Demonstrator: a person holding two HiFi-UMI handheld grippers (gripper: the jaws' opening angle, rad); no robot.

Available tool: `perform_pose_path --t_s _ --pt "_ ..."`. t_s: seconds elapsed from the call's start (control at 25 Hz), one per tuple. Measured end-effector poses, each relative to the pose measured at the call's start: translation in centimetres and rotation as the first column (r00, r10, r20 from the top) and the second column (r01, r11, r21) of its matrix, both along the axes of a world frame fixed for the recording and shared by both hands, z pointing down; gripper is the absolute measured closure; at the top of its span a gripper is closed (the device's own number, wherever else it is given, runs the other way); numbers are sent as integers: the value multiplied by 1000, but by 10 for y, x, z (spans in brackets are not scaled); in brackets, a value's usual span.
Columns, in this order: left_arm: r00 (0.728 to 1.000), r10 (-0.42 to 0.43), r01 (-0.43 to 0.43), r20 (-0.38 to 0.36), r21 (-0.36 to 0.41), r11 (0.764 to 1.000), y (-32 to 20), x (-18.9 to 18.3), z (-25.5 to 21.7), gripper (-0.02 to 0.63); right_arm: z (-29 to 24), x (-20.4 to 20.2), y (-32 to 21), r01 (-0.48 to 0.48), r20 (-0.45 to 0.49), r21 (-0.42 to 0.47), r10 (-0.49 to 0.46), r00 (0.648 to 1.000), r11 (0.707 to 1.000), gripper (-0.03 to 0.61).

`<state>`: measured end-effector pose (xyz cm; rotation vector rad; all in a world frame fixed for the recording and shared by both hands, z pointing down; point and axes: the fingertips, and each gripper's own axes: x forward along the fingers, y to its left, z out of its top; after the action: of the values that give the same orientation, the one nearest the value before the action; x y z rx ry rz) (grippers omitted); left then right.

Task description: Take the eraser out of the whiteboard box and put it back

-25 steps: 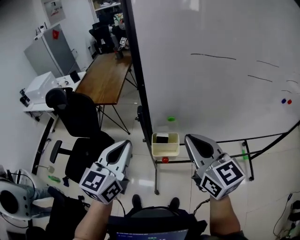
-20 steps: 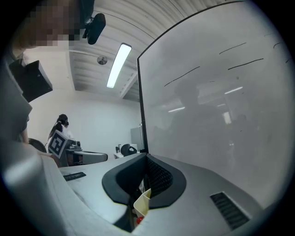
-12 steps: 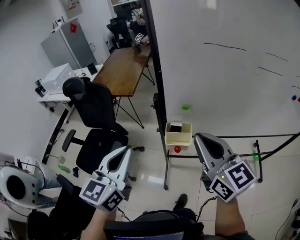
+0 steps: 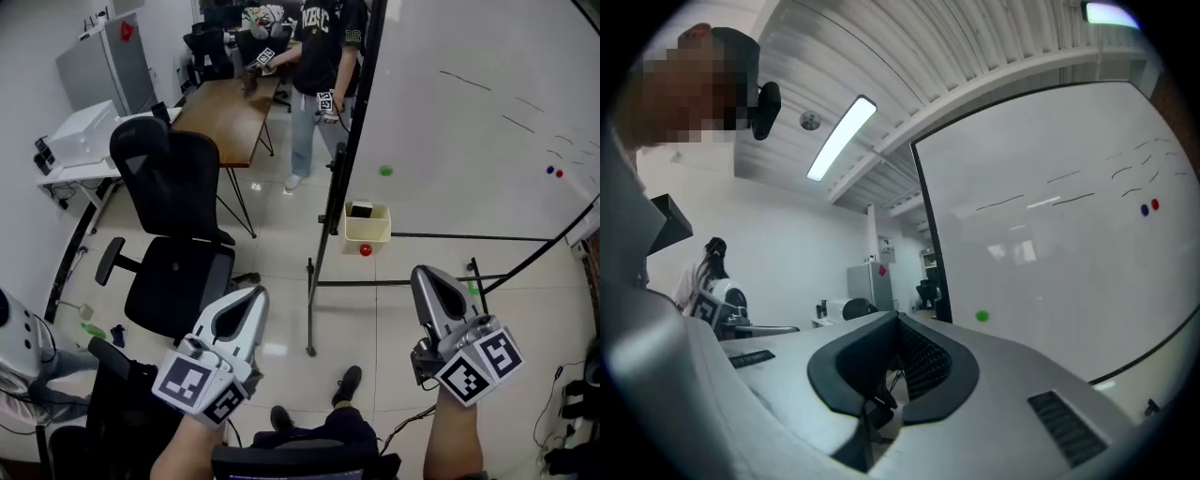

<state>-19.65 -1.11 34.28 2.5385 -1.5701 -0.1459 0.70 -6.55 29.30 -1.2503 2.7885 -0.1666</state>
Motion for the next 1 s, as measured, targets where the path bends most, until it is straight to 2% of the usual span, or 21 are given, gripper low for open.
perform_pose_path --t_s 0.2,0.4,0.56,0.8,1.0 --pt "999 46 -46 -12 13 999 36 7 -14 581 -13 9 50 -43 -28 3 43 999 999 560" --pt "999 54 -54 3 38 998 59 33 -33 581 -28 35 84 -42 -16 22 42 999 999 560" --pt "999 45 -46 2 57 997 70 85 -39 581 -17 72 110 1 -53 25 0 999 1000 560" --pt "999 30 -33 42 65 997 97 187 -49 581 -23 158 144 71 -60 55 -67 996 996 560" --pt "998 -19 16 54 56 998 116 238 -51 581 -17 206 152 125 -41 54 -123 992 991 560"
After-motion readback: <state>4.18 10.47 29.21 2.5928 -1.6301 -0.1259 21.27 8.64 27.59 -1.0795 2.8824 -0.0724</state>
